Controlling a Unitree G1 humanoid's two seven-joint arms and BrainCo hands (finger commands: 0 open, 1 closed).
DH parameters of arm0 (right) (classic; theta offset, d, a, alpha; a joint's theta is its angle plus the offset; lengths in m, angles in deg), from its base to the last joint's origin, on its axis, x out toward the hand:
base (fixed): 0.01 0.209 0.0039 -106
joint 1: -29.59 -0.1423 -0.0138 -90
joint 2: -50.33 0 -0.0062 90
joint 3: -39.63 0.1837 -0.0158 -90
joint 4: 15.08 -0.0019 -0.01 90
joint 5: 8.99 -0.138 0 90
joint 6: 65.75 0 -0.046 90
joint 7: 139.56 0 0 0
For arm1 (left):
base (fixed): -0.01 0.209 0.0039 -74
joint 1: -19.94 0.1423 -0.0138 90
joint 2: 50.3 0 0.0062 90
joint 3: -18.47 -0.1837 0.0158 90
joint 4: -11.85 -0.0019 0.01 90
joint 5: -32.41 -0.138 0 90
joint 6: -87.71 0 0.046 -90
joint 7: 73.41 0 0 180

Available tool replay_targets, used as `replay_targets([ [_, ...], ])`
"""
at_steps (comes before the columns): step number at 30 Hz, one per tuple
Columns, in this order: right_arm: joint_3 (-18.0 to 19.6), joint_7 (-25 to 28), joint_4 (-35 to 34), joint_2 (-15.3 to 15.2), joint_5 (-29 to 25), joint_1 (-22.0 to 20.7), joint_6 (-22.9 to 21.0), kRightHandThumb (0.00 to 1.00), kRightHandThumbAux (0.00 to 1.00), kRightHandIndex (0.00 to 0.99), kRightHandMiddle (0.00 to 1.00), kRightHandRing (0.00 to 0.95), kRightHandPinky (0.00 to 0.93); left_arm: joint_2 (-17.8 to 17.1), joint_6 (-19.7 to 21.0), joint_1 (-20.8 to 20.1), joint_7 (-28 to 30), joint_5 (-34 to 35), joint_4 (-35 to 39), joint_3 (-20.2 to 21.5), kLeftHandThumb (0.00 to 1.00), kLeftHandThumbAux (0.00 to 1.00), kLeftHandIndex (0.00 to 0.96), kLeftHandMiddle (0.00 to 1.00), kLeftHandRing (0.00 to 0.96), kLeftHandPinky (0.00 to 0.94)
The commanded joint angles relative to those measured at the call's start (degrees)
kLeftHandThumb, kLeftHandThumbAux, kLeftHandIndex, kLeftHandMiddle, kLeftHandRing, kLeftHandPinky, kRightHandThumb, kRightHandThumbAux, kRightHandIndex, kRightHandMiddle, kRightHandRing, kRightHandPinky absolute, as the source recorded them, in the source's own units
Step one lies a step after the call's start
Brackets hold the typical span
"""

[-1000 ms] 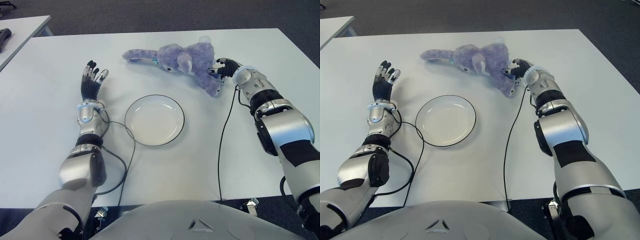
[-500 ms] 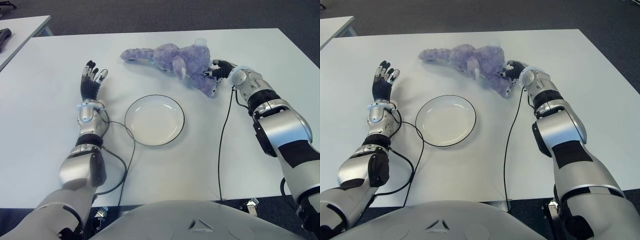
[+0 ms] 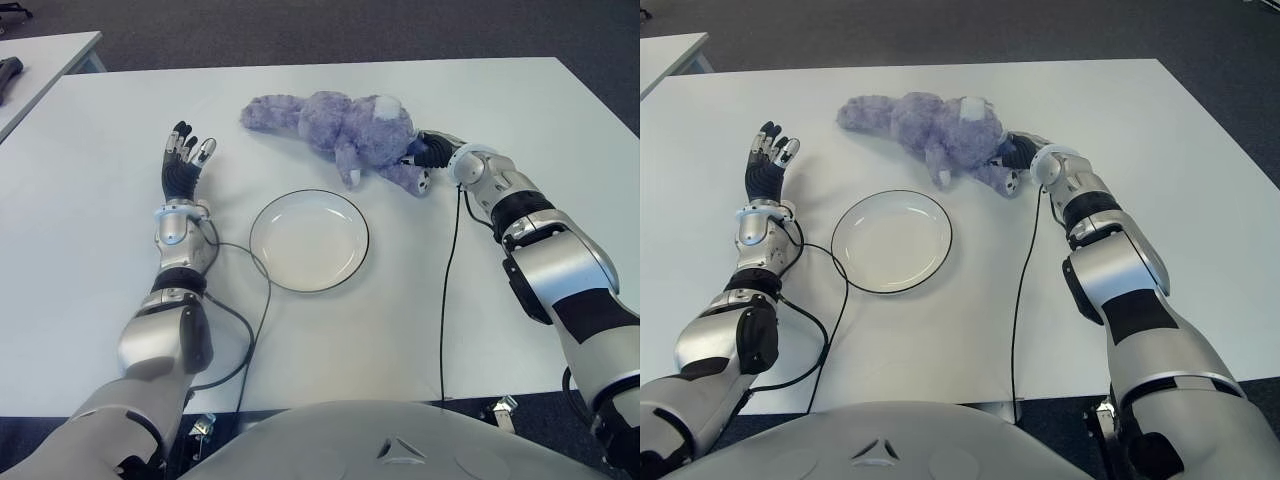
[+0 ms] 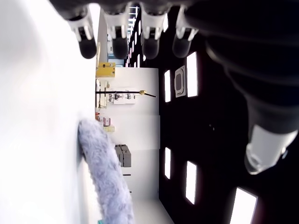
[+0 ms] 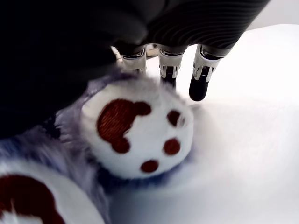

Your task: Put the doll into the plate.

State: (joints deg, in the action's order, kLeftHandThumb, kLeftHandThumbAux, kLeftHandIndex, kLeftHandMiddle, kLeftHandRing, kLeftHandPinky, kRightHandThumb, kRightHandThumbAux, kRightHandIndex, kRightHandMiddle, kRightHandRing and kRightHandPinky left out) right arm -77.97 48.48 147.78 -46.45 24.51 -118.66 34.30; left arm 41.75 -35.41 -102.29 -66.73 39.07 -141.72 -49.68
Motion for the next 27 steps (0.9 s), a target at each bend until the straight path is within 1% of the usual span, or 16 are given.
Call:
replay_targets([
  [1, -4.7, 3.5, 1.0, 4.0, 3.2, 12.1, 0.2, 0.418, 0.501, 0.063, 0.089, 0.141, 0.259, 6.9, 0.9, 17.3, -2.0, 0.9, -10.6, 1.0, 0.0, 0.598, 0.004, 0.043, 0.031, 0.039],
  [3, -4.9, 3.2, 0.4, 4.0, 2.9, 13.1, 0.7, 0.427, 0.504, 0.066, 0.094, 0.146, 0.266, 7.0, 0.9, 17.3, -2.1, 0.9, -10.6, 0.9, 0.0, 0.598, 0.004, 0.043, 0.031, 0.039],
  [4, -4.8, 2.5, 0.0, 4.0, 2.7, 14.1, 1.0, 0.452, 0.517, 0.08, 0.116, 0.168, 0.302, 7.0, 0.9, 17.3, -2.1, 0.9, -10.6, 0.9, 0.0, 0.598, 0.003, 0.043, 0.031, 0.039],
  [9, -3.4, -0.6, -1.3, 4.5, 0.6, 19.1, 2.5, 0.542, 0.561, 0.128, 0.172, 0.205, 0.279, 7.1, 0.9, 17.3, -2.2, 1.0, -10.6, 1.0, 0.0, 0.6, 0.003, 0.043, 0.032, 0.045],
  [12, -2.2, 0.2, -2.1, 4.5, -1.2, 21.0, 4.3, 0.583, 0.573, 0.16, 0.205, 0.227, 0.287, 7.1, 1.0, 17.3, -1.8, 1.3, -10.5, 1.2, 0.0, 0.599, 0.003, 0.044, 0.033, 0.047],
  [13, -2.0, 0.5, -2.4, 4.4, -1.6, 21.3, 4.9, 0.595, 0.583, 0.217, 0.229, 0.248, 0.308, 7.2, 1.0, 17.3, -1.7, 1.4, -10.5, 1.2, 0.0, 0.599, 0.003, 0.044, 0.033, 0.046],
  [14, -1.9, 0.7, -2.8, 4.3, -2.0, 21.7, 5.5, 0.601, 0.587, 0.245, 0.241, 0.26, 0.317, 7.2, 1.0, 17.3, -1.7, 1.4, -10.5, 1.2, 0.0, 0.598, 0.004, 0.044, 0.033, 0.046],
  [16, -1.7, 0.6, -3.6, 4.2, -2.7, 22.6, 6.5, 0.606, 0.589, 0.262, 0.249, 0.267, 0.322, 7.2, 0.9, 17.3, -1.7, 1.3, -10.5, 1.2, 0.0, 0.598, 0.004, 0.044, 0.033, 0.046],
  [17, -1.5, 0.4, -3.9, 4.1, -3.1, 23.0, 6.9, 0.679, 0.681, 0.374, 0.268, 0.281, 0.325, 7.2, 0.9, 17.3, -1.7, 1.3, -10.5, 1.2, 0.0, 0.598, 0.004, 0.044, 0.033, 0.046],
  [19, -1.1, -0.1, -4.7, 4.1, -3.7, 24.0, 7.5, 0.702, 0.707, 0.409, 0.281, 0.288, 0.323, 7.2, 0.9, 17.4, -1.7, 1.3, -10.5, 1.1, 0.0, 0.597, 0.004, 0.044, 0.033, 0.045],
  [22, -0.1, -0.6, -4.9, 4.3, -5.0, 25.0, 8.2, 0.708, 0.709, 0.417, 0.304, 0.305, 0.334, 7.1, 0.7, 17.5, -1.8, 1.1, -10.5, 1.0, 0.0, 0.594, 0.005, 0.043, 0.032, 0.039],
  [23, 0.2, -0.8, -4.9, 4.4, -5.4, 25.3, 8.4, 0.71, 0.708, 0.419, 0.33, 0.328, 0.368, 7.1, 0.7, 17.5, -1.8, 1.1, -10.5, 1.0, 0.0, 0.592, 0.005, 0.044, 0.031, 0.037],
  [24, 0.3, -0.9, -5.0, 4.4, -5.6, 25.4, 8.8, 0.71, 0.708, 0.419, 0.334, 0.332, 0.374, 7.1, 0.6, 17.5, -1.8, 1.1, -10.5, 1.0, 0.0, 0.592, 0.005, 0.044, 0.031, 0.036],
  [25, 0.3, -1.0, -5.0, 4.4, -5.7, 25.5, 9.0, 0.71, 0.708, 0.42, 0.345, 0.348, 0.406, 7.1, 0.6, 17.5, -1.8, 1.1, -10.5, 1.0, 0.0, 0.591, 0.005, 0.044, 0.031, 0.036],
  [27, 0.2, -1.1, -5.1, 4.3, -5.7, 25.8, 9.7, 0.71, 0.708, 0.42, 0.349, 0.353, 0.416, 7.1, 0.6, 17.5, -1.8, 1.0, -10.5, 1.0, 0.0, 0.591, 0.005, 0.044, 0.031, 0.035],
])
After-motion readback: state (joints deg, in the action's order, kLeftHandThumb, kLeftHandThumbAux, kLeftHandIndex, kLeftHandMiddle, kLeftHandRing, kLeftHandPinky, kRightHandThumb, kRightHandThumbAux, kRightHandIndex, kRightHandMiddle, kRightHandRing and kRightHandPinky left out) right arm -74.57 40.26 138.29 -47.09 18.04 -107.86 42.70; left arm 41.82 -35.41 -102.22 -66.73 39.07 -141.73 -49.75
